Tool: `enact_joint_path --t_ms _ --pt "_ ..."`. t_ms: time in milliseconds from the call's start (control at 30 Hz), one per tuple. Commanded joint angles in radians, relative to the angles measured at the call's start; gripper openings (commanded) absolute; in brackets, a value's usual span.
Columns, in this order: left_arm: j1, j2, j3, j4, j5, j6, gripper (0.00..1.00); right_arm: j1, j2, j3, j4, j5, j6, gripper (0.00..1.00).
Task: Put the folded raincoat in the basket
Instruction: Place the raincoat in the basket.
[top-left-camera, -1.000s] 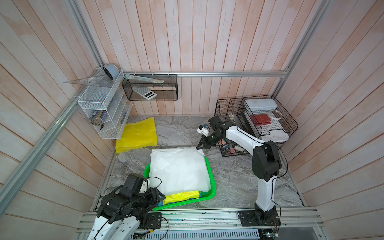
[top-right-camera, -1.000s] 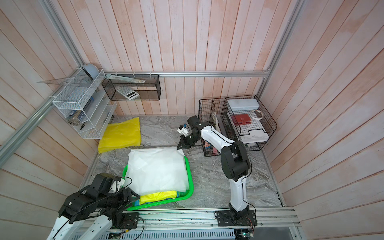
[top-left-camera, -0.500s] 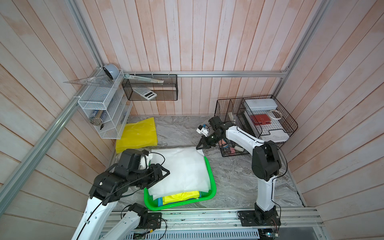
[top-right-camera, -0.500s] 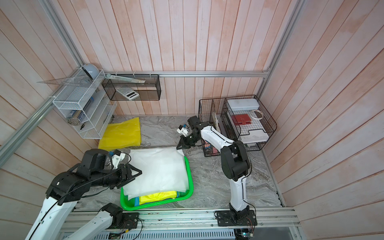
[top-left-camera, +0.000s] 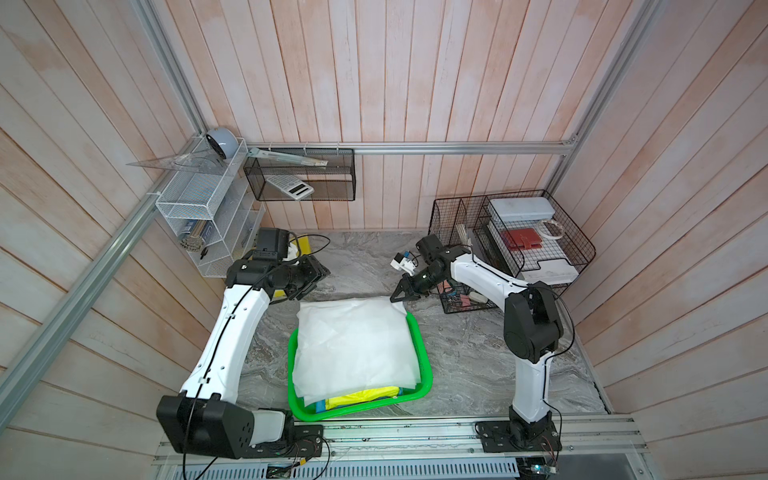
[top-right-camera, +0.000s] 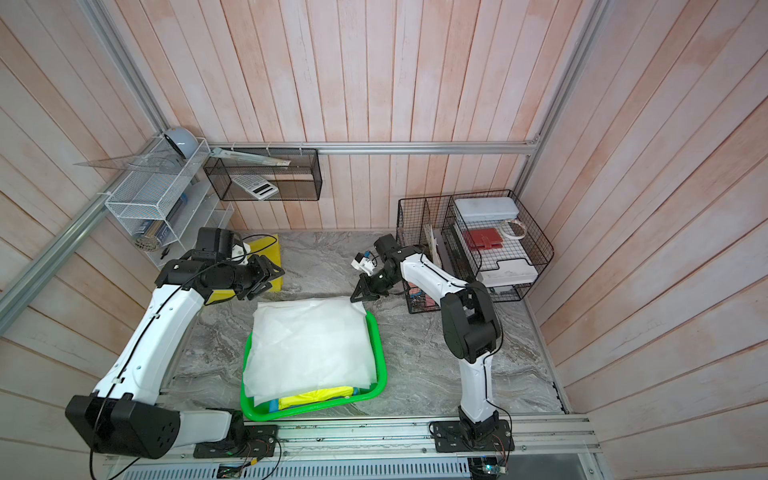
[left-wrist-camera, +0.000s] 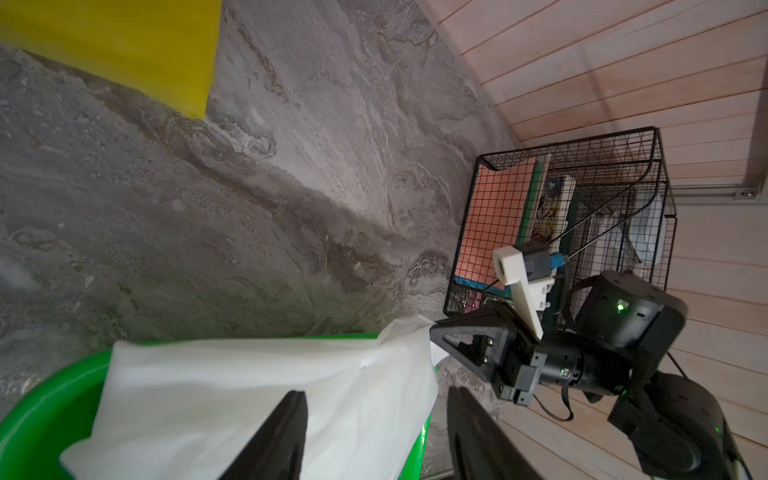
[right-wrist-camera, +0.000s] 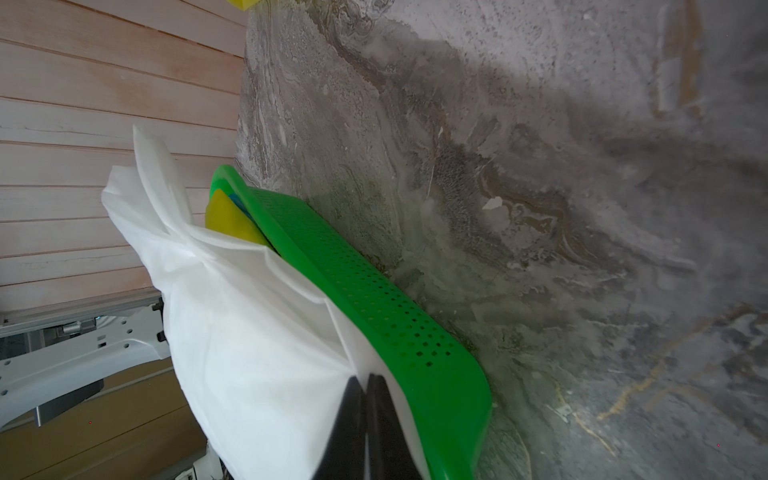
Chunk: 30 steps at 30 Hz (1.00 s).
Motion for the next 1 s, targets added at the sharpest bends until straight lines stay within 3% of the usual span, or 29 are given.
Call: enact_joint_path --t_ms 0,233,433,667,733,833,967 --pt "0.006 0.065 0.035 0.008 0.027 0.08 0.58 0.025 -0.037 0.004 -0.045 -0.048 -0.047 0.0" --pt "0.007 0.003 -0.116 0.082 0.094 0.096 0.58 0.03 -0.063 -0.022 -0.042 -0.105 -0.078 0.01" --pt "0.008 -0.052 -0.187 0.089 0.117 0.101 0.57 0.029 -0.072 -0.011 -0.042 -0.07 -0.044 0.39" --pt "0.009 -0.164 -0.184 0.122 0.178 0.093 0.51 -0.016 -0.239 -0.09 0.101 0.155 0.095 0.65" --pt "0.009 -0.202 -0.198 0.123 0.213 0.084 0.48 -0.054 -0.287 -0.107 0.13 0.16 0.155 0.67" --pt "0.009 -0.246 -0.249 0.067 0.207 0.075 0.34 -0.074 -0.35 -0.141 0.172 0.079 0.226 0.65" --pt "0.01 -0.33 -0.388 0.047 0.097 0.006 0.25 -0.003 -0.405 -0.247 0.306 -0.021 0.334 0.5"
